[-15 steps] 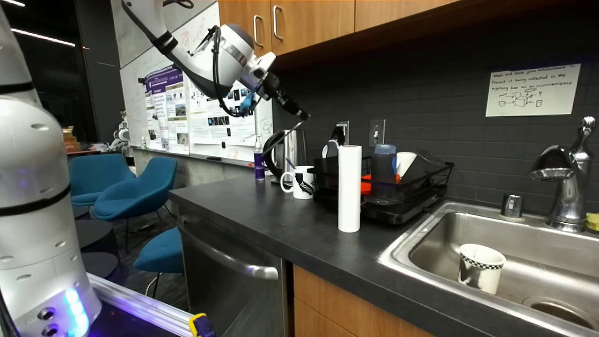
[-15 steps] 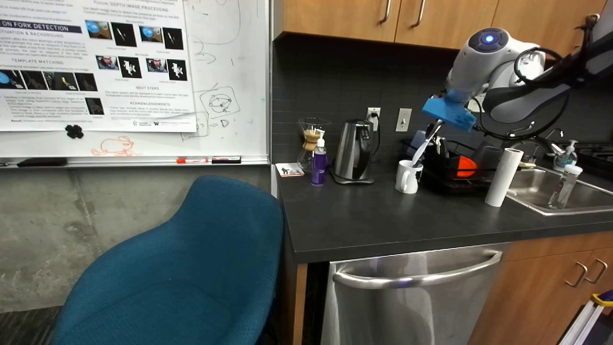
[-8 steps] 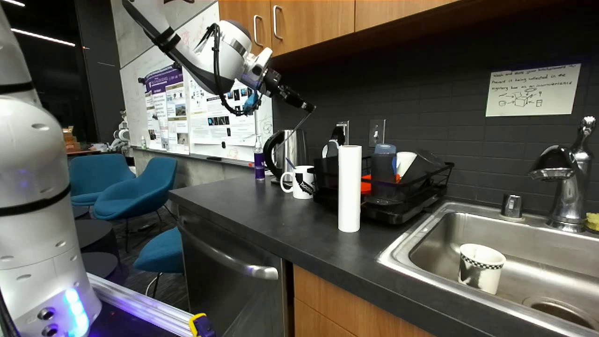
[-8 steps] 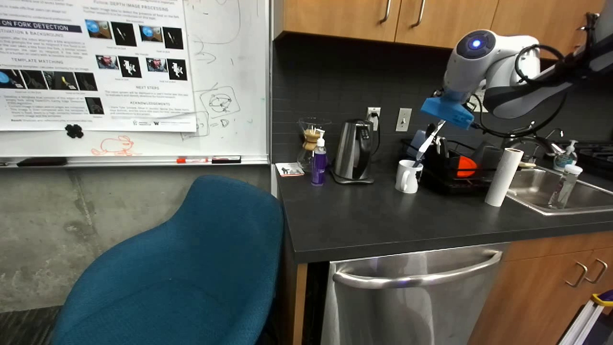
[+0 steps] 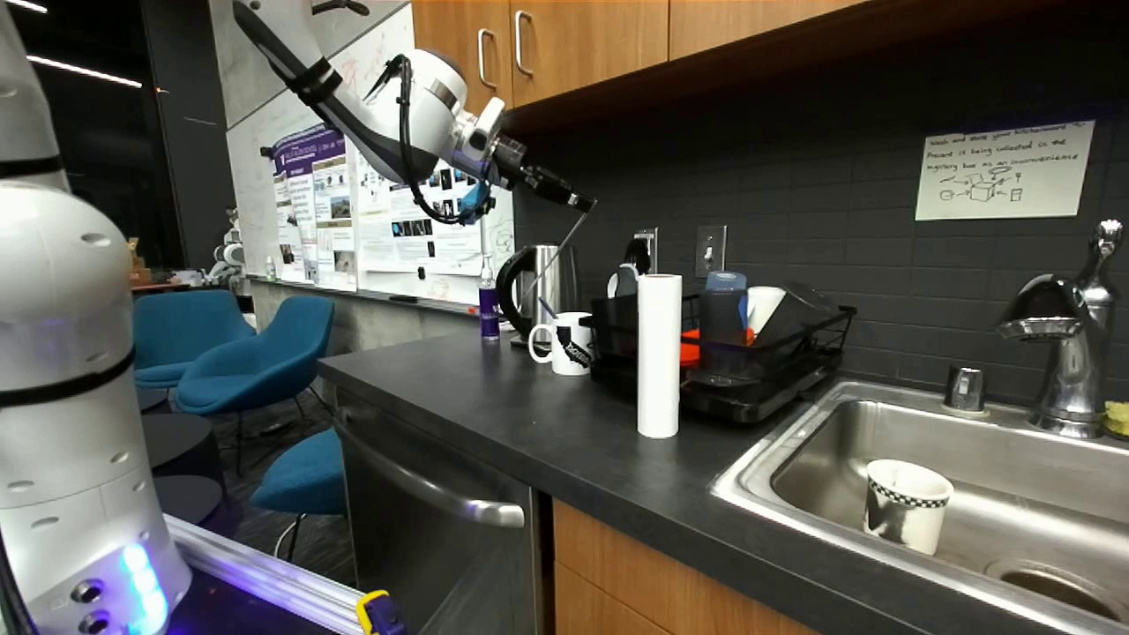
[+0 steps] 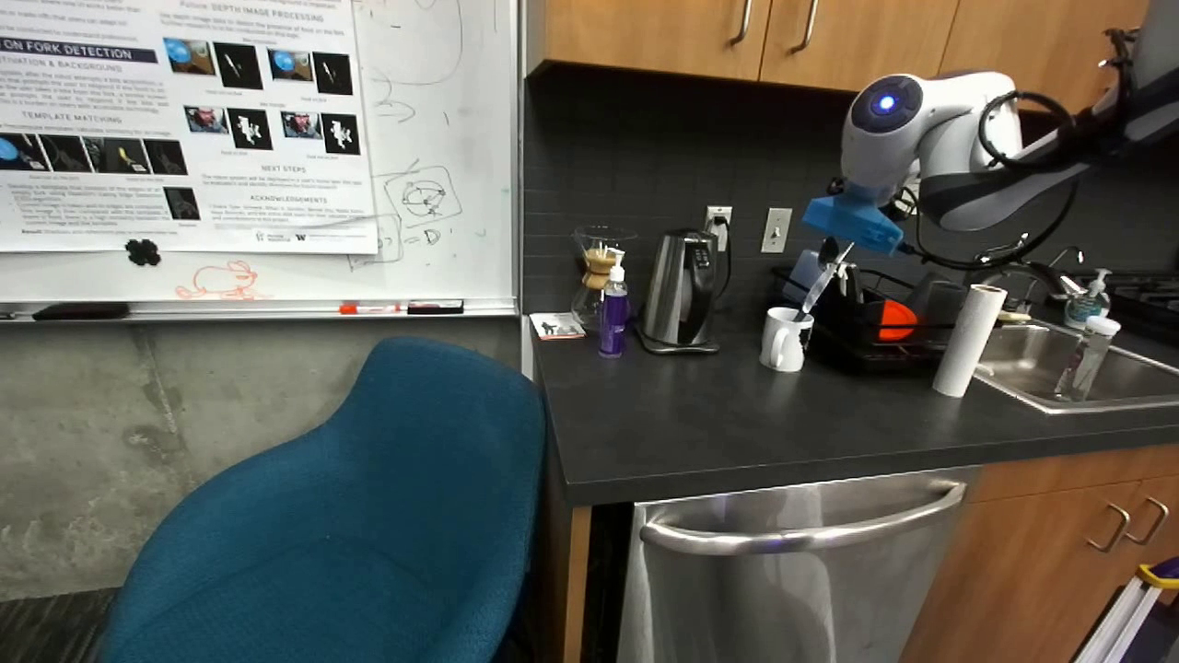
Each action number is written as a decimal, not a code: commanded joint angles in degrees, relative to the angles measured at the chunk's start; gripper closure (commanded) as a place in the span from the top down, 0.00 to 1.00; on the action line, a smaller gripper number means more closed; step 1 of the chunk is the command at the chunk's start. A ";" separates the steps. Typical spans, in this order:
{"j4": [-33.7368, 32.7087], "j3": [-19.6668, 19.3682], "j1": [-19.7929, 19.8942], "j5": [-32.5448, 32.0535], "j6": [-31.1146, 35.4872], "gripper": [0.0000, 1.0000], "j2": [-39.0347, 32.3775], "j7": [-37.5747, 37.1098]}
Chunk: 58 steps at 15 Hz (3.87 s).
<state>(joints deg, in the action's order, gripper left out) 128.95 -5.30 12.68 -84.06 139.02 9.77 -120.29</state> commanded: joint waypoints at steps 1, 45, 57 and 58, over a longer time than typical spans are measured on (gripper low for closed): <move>-1.03 -1.31 -1.81 -1.38 -1.67 0.05 -0.76 -2.57; -12.70 1.47 -8.14 -7.22 -26.54 0.05 -17.60 -9.09; -11.48 2.66 -9.02 -6.95 -26.24 0.05 -19.78 -8.21; -11.32 2.76 -9.03 -6.88 -26.00 0.05 -19.66 -8.09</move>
<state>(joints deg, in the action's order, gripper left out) 117.50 -2.75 4.00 -89.95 113.15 -9.94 -128.85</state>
